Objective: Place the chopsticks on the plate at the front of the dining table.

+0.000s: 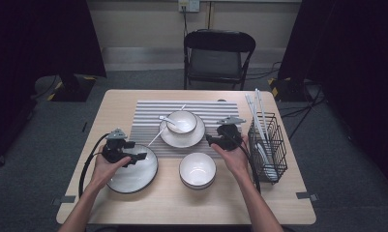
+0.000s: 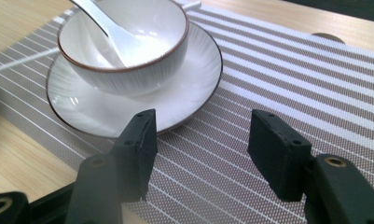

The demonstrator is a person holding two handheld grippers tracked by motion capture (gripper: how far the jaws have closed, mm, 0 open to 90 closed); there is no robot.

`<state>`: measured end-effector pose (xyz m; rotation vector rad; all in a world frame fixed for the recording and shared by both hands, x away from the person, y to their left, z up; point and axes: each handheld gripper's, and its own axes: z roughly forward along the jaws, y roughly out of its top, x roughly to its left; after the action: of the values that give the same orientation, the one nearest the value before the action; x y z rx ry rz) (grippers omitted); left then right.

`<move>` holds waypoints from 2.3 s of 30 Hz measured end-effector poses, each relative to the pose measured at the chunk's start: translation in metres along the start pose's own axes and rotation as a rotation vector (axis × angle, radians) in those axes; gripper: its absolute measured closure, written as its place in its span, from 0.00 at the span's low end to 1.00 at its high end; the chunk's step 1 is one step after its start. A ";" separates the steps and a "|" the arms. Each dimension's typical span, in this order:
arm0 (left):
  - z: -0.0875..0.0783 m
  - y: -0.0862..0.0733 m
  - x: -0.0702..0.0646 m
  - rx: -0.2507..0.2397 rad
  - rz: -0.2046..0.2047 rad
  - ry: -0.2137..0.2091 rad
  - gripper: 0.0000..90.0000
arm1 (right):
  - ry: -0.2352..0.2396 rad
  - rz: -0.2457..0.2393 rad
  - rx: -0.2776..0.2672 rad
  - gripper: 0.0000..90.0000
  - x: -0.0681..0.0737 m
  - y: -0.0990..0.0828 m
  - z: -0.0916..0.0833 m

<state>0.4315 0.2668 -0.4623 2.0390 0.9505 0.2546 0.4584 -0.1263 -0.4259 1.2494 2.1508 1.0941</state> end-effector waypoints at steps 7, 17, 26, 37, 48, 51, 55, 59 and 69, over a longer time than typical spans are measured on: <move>-0.001 0.000 0.001 -0.004 -0.006 0.010 0.25 | 0.009 0.012 -0.023 0.44 -0.006 0.008 -0.010; -0.002 0.000 0.001 -0.007 -0.018 0.009 0.26 | 0.013 -0.008 -0.057 0.48 -0.012 0.032 -0.028; -0.002 0.001 0.000 -0.009 -0.004 0.012 0.26 | -0.005 -0.002 -0.079 0.48 -0.028 0.039 -0.044; -0.001 0.002 -0.003 -0.001 0.006 0.015 0.26 | -0.059 0.011 -0.101 0.45 -0.046 0.042 -0.061; -0.001 0.001 -0.002 0.007 0.004 0.019 0.26 | -0.095 0.052 -0.114 0.48 -0.064 0.043 -0.071; -0.001 0.000 -0.001 0.006 0.003 0.018 0.26 | -0.109 0.052 -0.124 0.50 -0.068 0.044 -0.076; -0.001 0.001 -0.002 0.002 0.006 0.019 0.26 | -0.120 0.067 -0.128 0.52 -0.077 0.044 -0.080; 0.000 0.000 -0.001 0.008 0.008 0.021 0.26 | -0.145 0.081 -0.129 0.52 -0.085 0.043 -0.083; -0.001 0.000 0.001 0.009 0.001 0.029 0.27 | -0.184 0.089 -0.115 0.53 -0.096 0.041 -0.080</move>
<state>0.4317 0.2677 -0.4622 2.0494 0.9698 0.2822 0.4747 -0.2312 -0.3482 1.3474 1.8871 1.0766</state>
